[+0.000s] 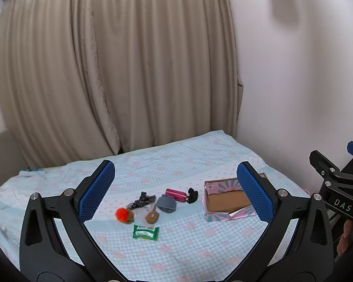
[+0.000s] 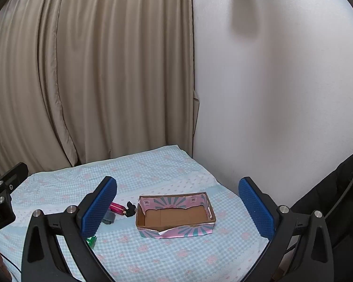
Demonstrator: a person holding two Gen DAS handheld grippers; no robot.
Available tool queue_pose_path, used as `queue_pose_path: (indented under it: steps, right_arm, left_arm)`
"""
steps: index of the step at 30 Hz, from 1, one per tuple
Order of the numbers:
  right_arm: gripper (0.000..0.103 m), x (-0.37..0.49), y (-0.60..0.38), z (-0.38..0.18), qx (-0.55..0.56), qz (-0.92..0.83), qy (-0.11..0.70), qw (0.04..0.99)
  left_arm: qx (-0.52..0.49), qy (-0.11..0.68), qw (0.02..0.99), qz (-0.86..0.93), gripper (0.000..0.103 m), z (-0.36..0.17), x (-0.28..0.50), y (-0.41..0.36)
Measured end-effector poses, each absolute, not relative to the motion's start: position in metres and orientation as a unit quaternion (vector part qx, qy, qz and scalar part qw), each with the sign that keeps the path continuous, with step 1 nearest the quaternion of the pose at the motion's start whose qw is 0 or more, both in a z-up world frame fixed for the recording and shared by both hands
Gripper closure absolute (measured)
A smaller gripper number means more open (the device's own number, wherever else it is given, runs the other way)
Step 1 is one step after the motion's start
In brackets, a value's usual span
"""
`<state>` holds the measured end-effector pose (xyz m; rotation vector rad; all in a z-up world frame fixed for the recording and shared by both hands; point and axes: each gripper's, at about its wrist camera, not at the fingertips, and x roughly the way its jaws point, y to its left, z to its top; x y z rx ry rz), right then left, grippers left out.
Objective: Organize soft objects
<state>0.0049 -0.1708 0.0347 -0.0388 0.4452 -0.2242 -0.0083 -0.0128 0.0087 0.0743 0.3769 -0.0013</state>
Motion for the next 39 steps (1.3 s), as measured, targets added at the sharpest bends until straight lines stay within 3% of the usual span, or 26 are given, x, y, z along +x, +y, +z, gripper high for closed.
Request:
queue_pose_path:
  steps: [39]
  right_arm:
    - [0.0, 0.013, -0.172, 0.035, -0.019, -0.116, 0.218, 0.969]
  left_arm:
    - [0.023, 0.192, 0.981, 0.001, 0.0, 0.008, 0.004, -0.021]
